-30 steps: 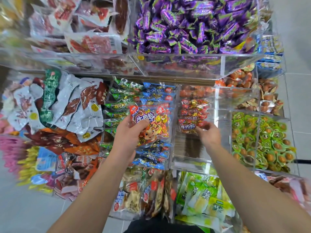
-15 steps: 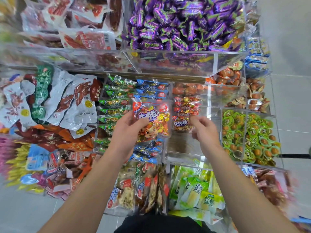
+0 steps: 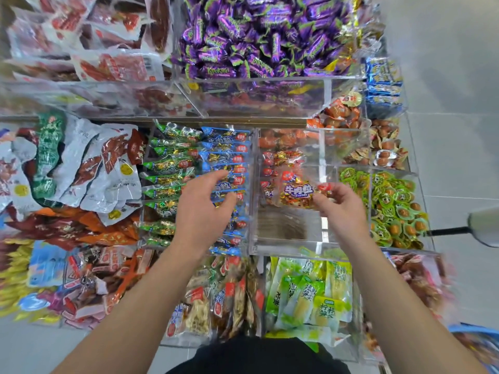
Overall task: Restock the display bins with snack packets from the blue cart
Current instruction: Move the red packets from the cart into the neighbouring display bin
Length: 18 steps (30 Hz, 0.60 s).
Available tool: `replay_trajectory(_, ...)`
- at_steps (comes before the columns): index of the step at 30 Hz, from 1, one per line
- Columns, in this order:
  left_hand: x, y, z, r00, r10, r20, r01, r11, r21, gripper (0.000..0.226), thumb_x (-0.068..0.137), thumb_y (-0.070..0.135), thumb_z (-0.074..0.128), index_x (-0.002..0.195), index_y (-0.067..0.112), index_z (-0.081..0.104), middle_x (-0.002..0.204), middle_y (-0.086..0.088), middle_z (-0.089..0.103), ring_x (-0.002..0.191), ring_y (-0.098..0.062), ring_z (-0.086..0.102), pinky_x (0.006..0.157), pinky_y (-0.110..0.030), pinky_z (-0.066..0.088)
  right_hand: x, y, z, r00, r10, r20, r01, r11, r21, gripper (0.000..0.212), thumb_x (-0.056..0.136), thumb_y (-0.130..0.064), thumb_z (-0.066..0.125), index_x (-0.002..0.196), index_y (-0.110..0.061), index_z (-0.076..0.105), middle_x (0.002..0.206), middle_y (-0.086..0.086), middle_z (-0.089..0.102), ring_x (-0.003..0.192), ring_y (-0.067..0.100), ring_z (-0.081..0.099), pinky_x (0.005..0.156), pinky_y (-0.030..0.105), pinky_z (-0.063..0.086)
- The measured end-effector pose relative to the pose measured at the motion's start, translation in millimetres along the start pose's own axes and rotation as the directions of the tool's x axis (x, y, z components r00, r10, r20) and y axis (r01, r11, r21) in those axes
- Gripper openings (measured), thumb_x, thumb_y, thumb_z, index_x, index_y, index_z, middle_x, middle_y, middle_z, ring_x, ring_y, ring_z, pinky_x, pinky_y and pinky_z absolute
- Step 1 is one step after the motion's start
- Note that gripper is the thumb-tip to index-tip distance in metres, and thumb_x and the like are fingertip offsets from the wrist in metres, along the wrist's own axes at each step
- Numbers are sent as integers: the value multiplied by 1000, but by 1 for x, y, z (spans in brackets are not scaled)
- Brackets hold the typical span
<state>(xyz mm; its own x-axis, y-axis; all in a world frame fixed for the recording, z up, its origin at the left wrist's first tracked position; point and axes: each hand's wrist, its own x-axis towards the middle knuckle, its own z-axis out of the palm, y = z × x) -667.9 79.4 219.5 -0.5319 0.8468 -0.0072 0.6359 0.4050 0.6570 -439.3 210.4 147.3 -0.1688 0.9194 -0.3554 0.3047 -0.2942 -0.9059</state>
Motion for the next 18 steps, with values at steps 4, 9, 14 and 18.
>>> replay_trajectory(4, 0, -22, 13, 984, -40, 175, -12, 958, 287, 61, 98, 39, 60, 152, 19, 42, 162, -8, 32, 153, -31, 19, 126, -46, 12, 17, 41, 18, 991, 128, 42, -121, 983, -138, 14, 83, -13, 76, 88, -23, 67, 91, 0, 72, 82, 18, 67, 81, 38, 57)
replay_trajectory(9, -9, -38, 27, 981, -23, 190, -53, 921, 386, 64, 96, 49, 53, 154, 27, 38, 169, -4, 14, 156, -28, 2, 125, -50, 7, 39, 69, 58, 976, 217, 12, -209, 954, -215, 20, 83, -14, 78, 97, -19, 65, 100, 5, 70, 89, 23, 64, 82, 32, 52)
replay_trajectory(14, -7, -41, 29, 983, -37, 180, -35, 924, 382, 66, 91, 52, 47, 153, 27, 41, 168, -4, 17, 156, -28, 4, 124, -51, 10, 56, 71, 76, 965, 249, -83, -263, 920, -291, 31, 85, -25, 77, 103, -19, 52, 99, 2, 62, 88, 22, 58, 74, 29, 41)
replay_trajectory(18, -8, -41, 31, 988, -39, 152, -21, 926, 377, 65, 90, 51, 47, 150, 26, 45, 167, -4, 21, 155, -29, 8, 123, -52, 13, 53, 70, 75, 972, 214, -101, -235, 925, -298, 37, 83, -24, 79, 108, -16, 54, 96, -3, 58, 87, 18, 57, 75, 27, 39)
